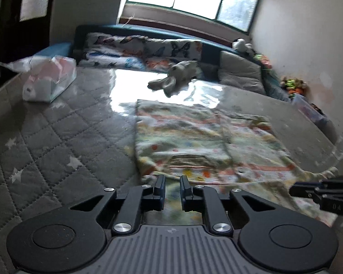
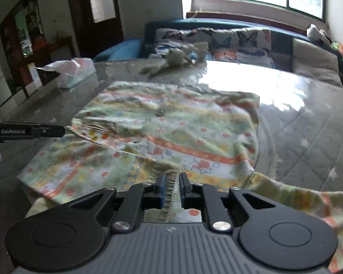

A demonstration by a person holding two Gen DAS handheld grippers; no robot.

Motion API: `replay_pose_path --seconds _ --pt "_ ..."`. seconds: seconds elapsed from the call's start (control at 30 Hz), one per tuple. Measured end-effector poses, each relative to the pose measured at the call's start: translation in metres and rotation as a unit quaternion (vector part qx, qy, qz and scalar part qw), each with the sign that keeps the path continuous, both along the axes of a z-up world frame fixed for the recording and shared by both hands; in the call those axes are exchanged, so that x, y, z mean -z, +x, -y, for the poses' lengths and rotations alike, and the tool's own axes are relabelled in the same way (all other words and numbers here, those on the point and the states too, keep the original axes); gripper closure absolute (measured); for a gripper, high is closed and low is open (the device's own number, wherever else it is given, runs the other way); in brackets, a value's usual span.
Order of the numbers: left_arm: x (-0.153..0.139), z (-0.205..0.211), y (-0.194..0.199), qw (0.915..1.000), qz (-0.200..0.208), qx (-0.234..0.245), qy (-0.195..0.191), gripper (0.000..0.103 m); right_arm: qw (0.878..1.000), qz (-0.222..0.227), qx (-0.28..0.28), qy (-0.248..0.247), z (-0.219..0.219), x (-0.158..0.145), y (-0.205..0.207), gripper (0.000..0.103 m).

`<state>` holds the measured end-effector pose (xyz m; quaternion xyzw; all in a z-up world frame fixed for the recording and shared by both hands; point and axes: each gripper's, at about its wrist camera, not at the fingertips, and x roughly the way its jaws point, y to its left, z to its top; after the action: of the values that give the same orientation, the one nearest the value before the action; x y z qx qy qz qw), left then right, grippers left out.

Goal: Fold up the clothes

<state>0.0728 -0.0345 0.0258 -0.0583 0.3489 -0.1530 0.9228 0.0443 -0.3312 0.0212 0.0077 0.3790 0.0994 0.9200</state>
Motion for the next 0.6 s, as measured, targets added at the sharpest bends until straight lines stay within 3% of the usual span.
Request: replay_pose_path --seconds 0.23,0.5,0.6 --pt "-0.006 0.024 -0.036 0.9982 0.016 0.057 0.009 0.085 0.998 0.0 -0.058 0.005 -0.013 -0.005 -0.027 0.089" --pt "0.018 0.037 -0.056 0.9963 0.003 0.074 0.044 0.082 0.998 -0.009 -0.056 0.009 -0.012 0.008 -0.037 0.087" --pt "0.017 0.036 -0.057 0.9968 0.007 0.068 0.043 0.069 0.999 -0.002 -0.052 0.013 -0.01 0.008 -0.04 0.084"
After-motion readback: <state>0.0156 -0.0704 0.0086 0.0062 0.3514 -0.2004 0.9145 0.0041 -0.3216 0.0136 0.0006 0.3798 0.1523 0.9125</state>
